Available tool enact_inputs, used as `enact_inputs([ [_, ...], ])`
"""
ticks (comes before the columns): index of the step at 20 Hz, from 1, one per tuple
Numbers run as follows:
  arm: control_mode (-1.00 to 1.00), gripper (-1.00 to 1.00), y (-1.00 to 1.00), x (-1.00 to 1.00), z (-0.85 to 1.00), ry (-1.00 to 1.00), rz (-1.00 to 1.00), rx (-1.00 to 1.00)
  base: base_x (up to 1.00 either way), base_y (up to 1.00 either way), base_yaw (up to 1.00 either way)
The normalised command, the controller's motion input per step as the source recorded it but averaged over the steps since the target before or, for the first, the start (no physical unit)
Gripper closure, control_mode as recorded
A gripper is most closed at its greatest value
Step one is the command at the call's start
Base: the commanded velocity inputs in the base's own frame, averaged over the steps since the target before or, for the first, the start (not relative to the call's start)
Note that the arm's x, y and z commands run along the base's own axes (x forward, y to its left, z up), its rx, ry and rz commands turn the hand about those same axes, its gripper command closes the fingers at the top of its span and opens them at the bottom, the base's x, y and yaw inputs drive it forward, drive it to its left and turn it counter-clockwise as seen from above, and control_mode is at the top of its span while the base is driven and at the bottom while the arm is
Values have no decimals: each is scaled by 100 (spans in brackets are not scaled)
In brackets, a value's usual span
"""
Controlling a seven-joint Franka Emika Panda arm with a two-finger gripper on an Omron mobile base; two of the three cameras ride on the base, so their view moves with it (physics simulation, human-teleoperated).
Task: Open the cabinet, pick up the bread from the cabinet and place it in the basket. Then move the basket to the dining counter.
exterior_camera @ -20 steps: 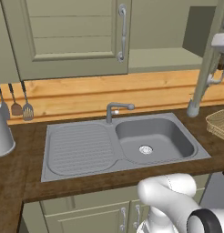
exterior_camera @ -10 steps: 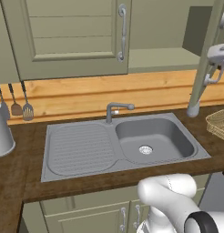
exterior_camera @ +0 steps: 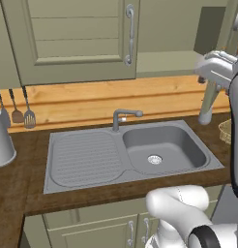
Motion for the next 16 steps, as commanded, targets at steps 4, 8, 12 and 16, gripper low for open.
enact_inputs([
  [4, -100, -100, 76, 81, -32, -4, -33, 15, 0, 0, 0],
  [8, -100, -100, 18, 90, -48, -27, -44, 21, 0, 0, 0],
  [12, -100, -100, -15, 58, -21, -19, -51, 26, 0, 0, 0],
  [16, -100, -100, -3, 50, -4, -24, -48, 27, 0, 0, 0],
])
